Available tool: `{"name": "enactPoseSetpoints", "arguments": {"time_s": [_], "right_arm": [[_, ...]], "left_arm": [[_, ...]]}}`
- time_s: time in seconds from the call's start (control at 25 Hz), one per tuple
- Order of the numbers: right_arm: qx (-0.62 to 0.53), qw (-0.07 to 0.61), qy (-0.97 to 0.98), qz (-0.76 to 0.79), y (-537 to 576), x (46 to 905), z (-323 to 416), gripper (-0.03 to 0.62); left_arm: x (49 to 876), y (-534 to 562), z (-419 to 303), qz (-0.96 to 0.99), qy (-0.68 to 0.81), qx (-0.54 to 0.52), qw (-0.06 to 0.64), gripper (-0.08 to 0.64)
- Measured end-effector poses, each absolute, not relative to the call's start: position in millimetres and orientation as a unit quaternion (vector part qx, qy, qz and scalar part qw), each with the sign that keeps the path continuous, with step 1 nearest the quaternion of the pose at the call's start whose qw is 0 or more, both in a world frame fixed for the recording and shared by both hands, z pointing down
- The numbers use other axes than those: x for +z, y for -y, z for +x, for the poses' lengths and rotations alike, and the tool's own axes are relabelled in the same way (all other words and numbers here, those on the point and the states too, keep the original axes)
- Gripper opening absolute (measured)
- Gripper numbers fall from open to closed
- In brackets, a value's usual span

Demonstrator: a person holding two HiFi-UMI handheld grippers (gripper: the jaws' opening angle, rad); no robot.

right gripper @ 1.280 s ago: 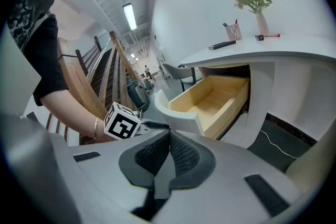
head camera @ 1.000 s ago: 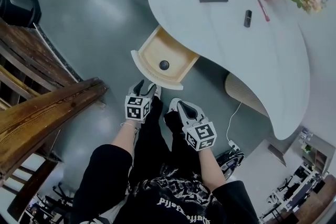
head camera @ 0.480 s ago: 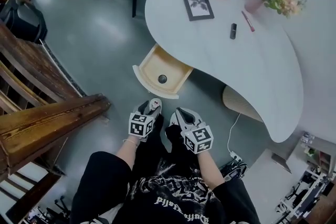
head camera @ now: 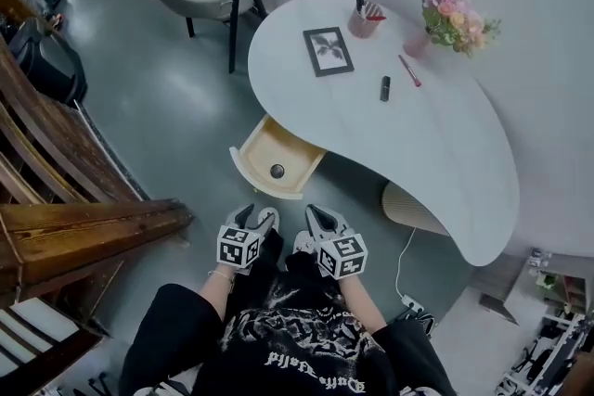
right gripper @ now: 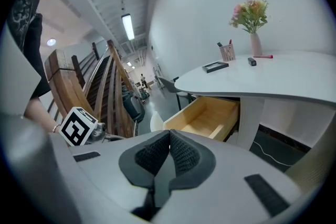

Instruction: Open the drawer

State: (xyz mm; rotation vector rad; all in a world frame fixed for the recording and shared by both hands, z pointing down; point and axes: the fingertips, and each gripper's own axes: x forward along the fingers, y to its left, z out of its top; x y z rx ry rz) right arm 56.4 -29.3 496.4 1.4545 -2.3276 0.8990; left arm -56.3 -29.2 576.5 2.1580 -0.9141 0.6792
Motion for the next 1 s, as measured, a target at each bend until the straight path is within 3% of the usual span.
{"name": "enactPoseSetpoints", "arguments": {"time_s": [1.0], "right_arm": [[0.263,0.078,0.791,0.548,49.3,435.5,81.4,0.026]], "left_arm": [[454.4,64.7,0.9,0.917,0.292,0.185,0.202,0.255]]}}
